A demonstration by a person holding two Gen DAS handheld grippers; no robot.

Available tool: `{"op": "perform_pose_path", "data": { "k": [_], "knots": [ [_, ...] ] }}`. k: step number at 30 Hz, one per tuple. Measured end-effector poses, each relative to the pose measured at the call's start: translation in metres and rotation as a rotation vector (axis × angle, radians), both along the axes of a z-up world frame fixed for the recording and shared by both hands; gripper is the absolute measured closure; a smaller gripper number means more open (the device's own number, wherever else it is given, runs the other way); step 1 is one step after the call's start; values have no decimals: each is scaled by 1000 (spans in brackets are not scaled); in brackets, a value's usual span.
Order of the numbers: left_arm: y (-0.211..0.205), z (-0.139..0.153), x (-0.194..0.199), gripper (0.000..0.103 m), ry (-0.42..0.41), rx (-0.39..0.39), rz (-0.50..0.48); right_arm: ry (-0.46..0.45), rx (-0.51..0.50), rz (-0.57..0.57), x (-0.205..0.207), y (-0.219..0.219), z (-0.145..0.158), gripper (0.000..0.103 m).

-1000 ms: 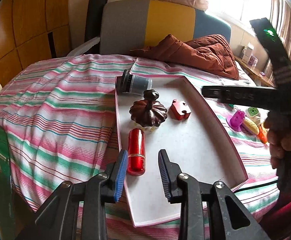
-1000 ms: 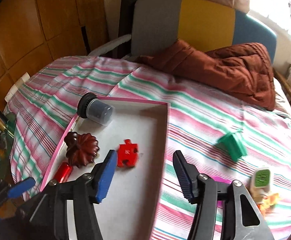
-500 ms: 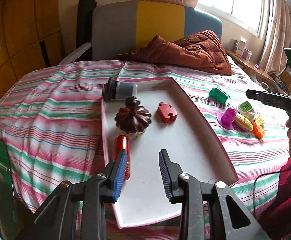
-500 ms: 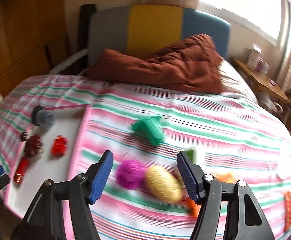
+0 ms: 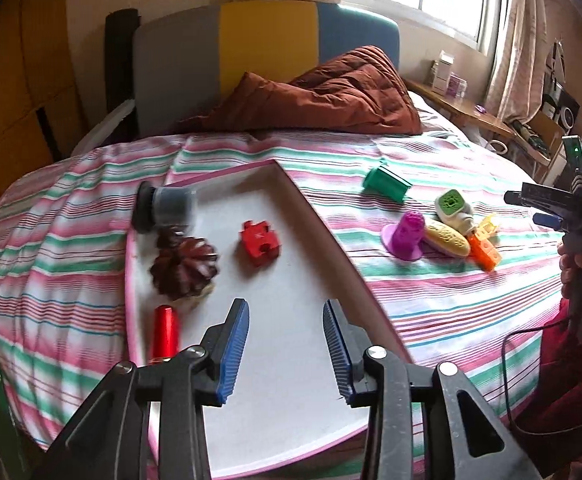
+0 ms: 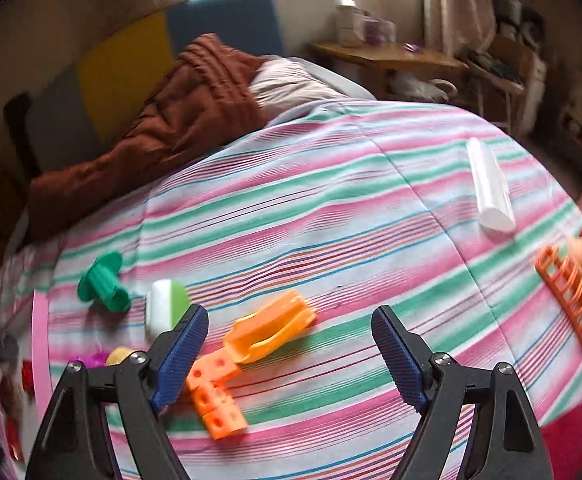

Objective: Organize rigid objects
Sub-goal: 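Reach to the green flanged spool and grasp it with the left gripper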

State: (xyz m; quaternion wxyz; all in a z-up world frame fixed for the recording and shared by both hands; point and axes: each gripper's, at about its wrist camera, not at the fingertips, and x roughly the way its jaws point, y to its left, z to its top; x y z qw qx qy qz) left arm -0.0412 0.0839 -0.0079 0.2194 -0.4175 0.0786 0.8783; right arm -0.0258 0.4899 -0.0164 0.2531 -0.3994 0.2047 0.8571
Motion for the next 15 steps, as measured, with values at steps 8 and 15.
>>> {"op": "perform_pose_path", "data": {
  "k": [8,15],
  "knots": [
    [35,-1,-4,49,-24,-7,-70,-5,-24,1,2,0,0,15],
    [79,4,-26,34,-9,-58,-169,16,-46,-1,4,-1,2,13]
  ]
}}
